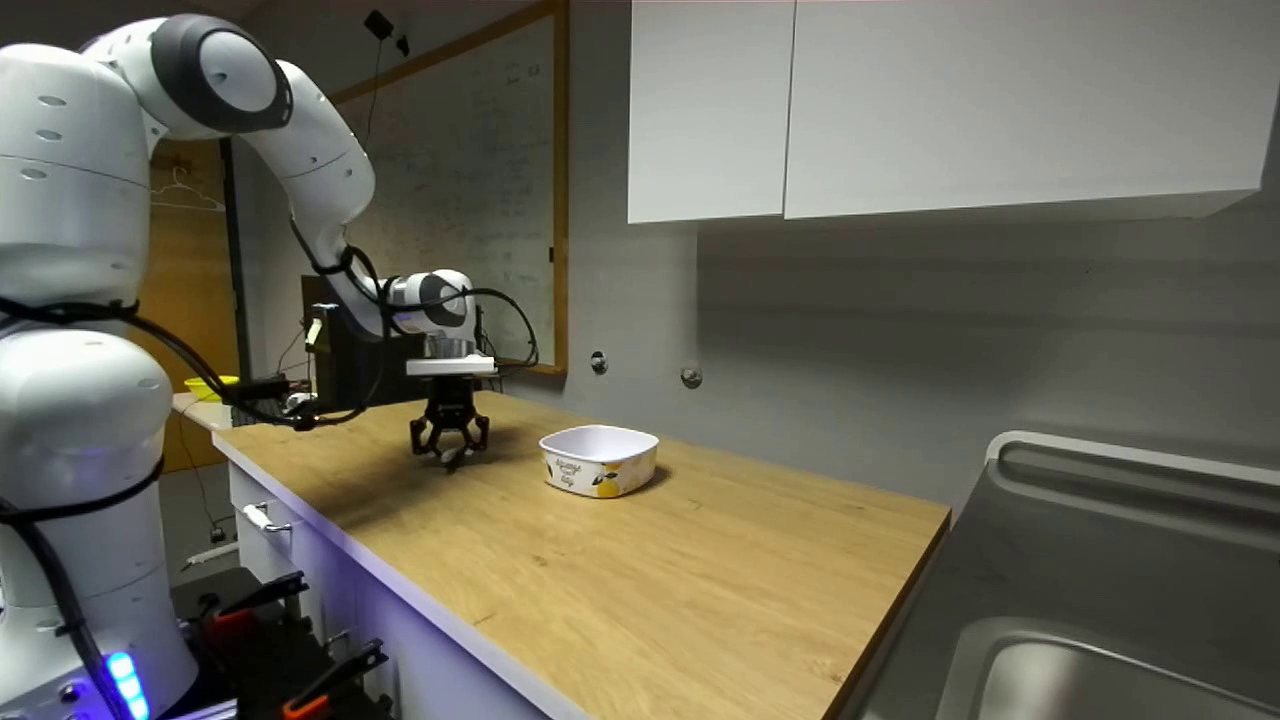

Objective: Pick up the pen from the table and place it in the white bowl.

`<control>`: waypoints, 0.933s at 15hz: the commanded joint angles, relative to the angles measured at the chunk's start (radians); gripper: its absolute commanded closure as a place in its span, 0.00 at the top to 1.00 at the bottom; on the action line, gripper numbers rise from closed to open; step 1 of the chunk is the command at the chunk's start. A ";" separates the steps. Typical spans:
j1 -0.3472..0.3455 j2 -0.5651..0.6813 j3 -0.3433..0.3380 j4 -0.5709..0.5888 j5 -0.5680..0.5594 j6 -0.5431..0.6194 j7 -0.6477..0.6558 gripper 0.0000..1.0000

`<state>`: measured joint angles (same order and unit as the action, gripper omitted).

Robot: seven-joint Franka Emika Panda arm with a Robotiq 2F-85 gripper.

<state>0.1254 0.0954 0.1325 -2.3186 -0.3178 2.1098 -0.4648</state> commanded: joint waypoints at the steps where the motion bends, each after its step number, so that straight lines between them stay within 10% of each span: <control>1: 0.012 -0.066 0.020 -0.026 0.016 0.000 0.002 0.10; 9: 0.034 -0.184 0.023 -0.043 0.075 0.005 -0.031 0.05; 10: 0.033 -0.193 0.021 -0.048 0.062 0.000 -0.020 0.31; 14: 0.034 -0.199 0.022 -0.066 0.028 -0.006 0.014 0.51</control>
<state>0.1563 -0.0889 0.1574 -2.3594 -0.2672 2.1096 -0.4671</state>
